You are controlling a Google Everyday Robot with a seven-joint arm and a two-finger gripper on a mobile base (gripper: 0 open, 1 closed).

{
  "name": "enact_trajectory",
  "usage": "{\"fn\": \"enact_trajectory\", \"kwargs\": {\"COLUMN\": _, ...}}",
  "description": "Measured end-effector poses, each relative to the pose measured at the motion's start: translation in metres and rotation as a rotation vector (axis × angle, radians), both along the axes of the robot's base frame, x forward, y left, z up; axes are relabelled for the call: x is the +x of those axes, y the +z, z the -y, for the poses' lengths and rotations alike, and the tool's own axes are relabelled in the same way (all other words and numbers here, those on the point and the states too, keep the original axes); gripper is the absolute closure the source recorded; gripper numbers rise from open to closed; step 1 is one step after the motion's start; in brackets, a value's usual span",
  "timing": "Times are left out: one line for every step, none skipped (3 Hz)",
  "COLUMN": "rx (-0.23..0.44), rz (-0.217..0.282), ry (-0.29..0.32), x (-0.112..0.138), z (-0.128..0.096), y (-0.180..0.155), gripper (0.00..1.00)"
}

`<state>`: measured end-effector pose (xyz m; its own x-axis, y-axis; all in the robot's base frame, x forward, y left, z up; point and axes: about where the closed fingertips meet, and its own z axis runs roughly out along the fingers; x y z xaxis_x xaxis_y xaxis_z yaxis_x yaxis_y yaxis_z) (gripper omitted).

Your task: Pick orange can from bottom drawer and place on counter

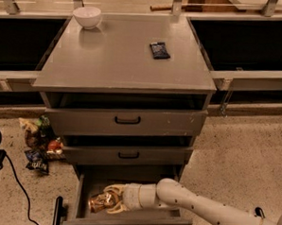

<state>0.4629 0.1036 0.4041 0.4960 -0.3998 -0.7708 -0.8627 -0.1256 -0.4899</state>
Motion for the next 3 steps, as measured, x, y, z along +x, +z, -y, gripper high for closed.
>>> {"fn": "enact_trajectory", "kwargs": {"rx": 0.016, "rz": 0.071, "ry": -0.012, "x": 0.002, "z": 0.012, "y": 0.04, "gripper": 1.0}}
{"fn": "enact_trajectory", "kwargs": {"rx": 0.021, "rz": 0.173, "ry": -0.008, "x": 0.001, "z": 0.024, "y": 0.107, "gripper": 1.0}}
{"fn": "enact_trajectory", "kwargs": {"rx": -0.022, "rz": 0.282, "ry": -0.006, "x": 0.003, "z": 0.033, "y": 0.176, "gripper": 1.0}}
